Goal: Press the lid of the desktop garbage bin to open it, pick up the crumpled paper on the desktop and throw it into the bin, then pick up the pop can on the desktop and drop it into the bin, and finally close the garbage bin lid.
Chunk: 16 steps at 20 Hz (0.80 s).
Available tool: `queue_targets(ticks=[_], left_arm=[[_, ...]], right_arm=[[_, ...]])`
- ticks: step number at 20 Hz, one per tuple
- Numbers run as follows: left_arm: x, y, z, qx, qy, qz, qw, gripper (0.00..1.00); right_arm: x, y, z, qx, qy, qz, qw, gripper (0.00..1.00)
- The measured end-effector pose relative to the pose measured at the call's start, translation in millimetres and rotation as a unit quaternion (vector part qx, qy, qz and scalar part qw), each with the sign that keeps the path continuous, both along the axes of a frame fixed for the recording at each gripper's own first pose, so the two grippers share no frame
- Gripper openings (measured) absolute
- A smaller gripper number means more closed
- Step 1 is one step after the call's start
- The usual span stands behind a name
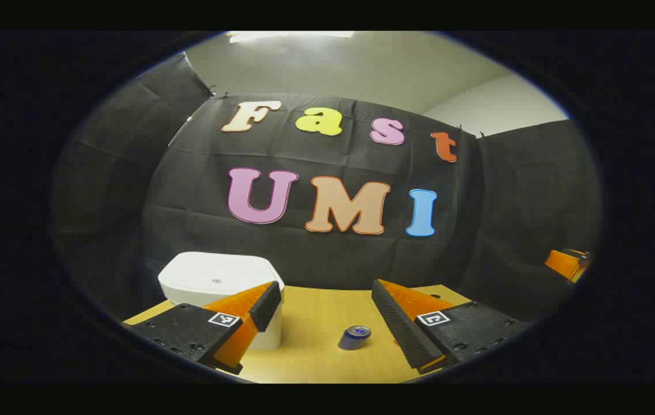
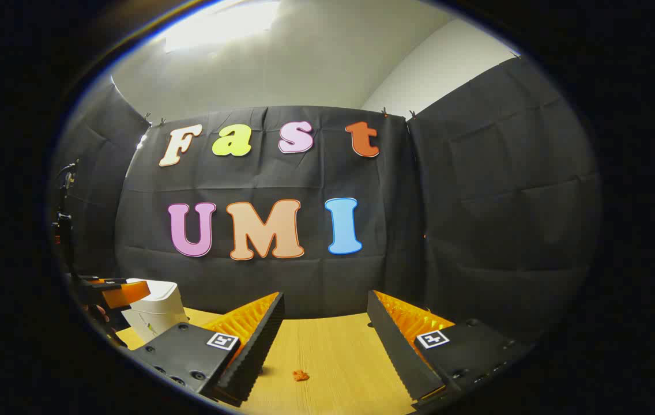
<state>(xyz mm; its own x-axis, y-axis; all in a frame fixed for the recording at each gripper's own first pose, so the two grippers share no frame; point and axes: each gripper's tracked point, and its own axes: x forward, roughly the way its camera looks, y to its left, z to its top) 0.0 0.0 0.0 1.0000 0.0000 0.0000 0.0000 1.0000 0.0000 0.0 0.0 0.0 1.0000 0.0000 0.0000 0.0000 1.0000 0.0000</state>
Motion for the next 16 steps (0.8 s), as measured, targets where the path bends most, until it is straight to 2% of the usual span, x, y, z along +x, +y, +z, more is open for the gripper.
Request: queue_targets(ticks=[16], left_arm=[[2,-15,-1,0.025,-0.002,-0.019,1.000,0.95]], right_arm=[[3,2,-1,-0.002,0.007,0.010,1.000,0.96]])
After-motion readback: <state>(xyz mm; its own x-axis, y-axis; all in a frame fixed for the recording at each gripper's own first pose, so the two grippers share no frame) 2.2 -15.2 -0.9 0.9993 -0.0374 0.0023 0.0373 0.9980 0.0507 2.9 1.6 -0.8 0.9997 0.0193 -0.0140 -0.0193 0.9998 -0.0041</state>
